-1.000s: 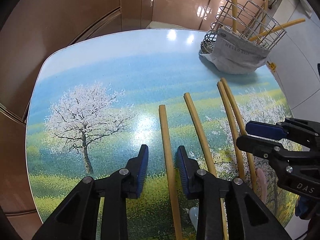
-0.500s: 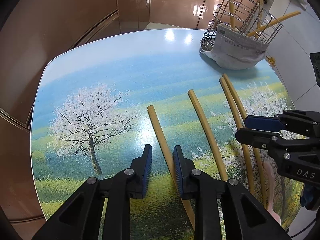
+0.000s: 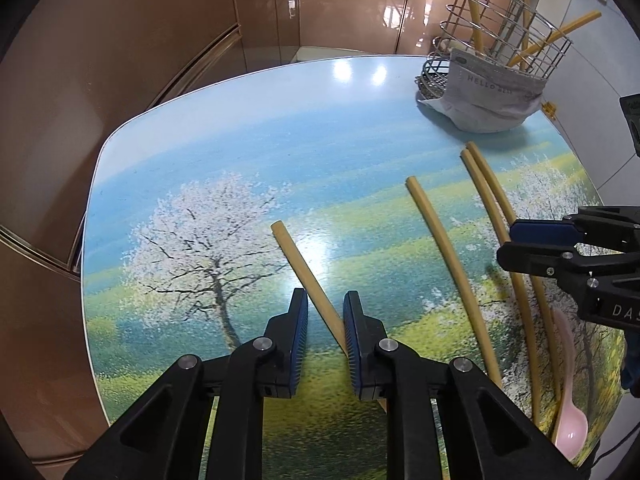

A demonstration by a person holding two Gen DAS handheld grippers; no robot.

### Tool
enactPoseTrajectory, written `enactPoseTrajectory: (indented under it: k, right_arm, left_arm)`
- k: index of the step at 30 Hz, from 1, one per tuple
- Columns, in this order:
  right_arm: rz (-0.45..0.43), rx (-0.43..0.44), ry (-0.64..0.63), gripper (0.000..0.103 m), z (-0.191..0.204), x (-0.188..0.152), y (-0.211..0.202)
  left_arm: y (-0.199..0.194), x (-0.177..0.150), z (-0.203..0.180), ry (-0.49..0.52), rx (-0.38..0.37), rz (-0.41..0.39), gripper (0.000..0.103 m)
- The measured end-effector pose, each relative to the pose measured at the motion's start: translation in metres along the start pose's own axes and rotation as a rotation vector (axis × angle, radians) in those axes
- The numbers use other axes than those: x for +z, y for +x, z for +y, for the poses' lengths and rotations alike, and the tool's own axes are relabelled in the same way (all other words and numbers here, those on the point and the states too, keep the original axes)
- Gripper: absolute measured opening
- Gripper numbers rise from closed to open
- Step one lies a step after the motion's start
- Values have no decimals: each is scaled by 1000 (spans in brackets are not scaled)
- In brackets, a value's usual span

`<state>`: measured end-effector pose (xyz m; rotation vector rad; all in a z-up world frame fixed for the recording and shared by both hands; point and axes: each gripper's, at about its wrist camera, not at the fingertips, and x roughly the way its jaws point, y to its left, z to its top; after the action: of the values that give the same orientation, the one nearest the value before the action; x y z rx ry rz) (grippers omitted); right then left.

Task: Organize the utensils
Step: 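Close the left tool on a bamboo chopstick while the right tool grasps another chopstick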

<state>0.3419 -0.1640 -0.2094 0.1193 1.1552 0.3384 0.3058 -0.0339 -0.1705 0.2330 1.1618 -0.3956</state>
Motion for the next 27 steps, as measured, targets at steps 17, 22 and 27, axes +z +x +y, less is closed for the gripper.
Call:
enactPoseTrajectory:
  k: [17,22,27]
  right_arm:
    - [41,-41,-7,27,7,23,15]
    - [58,-59,-10,27,7,37,20]
    - [79,-76,5,27,5,47,27]
  left_arm:
    - [4,5,11,13,-36,32,7]
    - [7,13,11,19,-30,51,7]
    - [13,26,13,17,-36,85,7]
